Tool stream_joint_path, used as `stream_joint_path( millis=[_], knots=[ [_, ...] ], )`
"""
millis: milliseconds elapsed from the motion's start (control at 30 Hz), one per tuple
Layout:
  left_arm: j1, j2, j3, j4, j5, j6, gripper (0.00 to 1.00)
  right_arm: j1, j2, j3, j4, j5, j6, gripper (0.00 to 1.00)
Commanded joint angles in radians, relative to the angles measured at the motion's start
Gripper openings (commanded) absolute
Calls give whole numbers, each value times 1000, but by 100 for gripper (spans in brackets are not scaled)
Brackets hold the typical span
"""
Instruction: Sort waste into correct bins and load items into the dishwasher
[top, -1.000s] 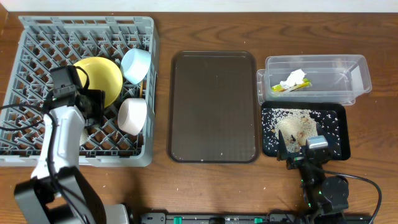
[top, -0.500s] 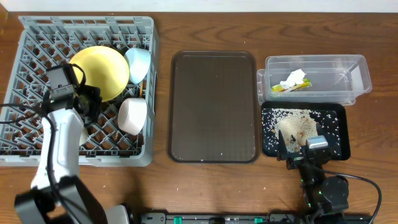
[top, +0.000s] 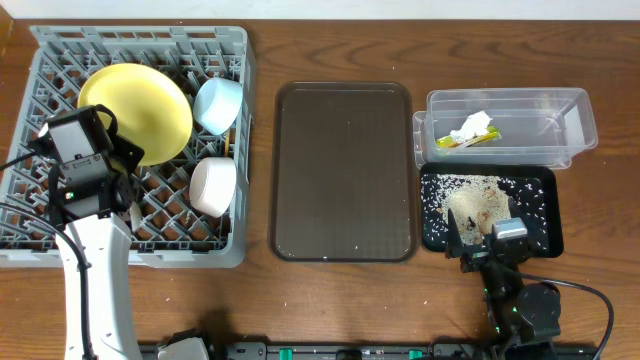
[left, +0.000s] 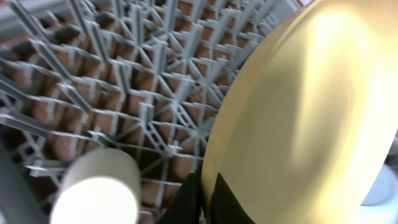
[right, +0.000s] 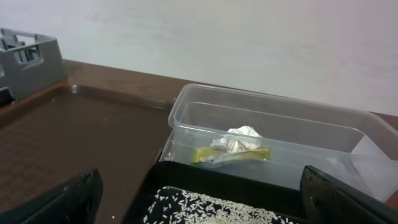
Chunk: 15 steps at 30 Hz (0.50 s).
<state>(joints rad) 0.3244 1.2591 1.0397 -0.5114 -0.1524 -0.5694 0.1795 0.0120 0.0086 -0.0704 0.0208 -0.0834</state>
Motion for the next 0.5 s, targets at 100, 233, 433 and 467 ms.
stream_joint_path(
  millis=[100, 233, 433, 467],
  knots=[
    [0, -6, -3, 6, -126, 115, 8, -10, -5, -3, -1, -3, 11, 99],
    [0, -6, -3, 18, -130, 151, 8, -10, -5, -3, -1, -3, 11, 99],
    [0, -6, -3, 28, -131, 172, 8, -10, -5, -3, -1, -3, 11, 99],
    [0, -6, -3, 31, -140, 185, 8, -10, -5, -3, -1, -3, 11, 99]
  ],
)
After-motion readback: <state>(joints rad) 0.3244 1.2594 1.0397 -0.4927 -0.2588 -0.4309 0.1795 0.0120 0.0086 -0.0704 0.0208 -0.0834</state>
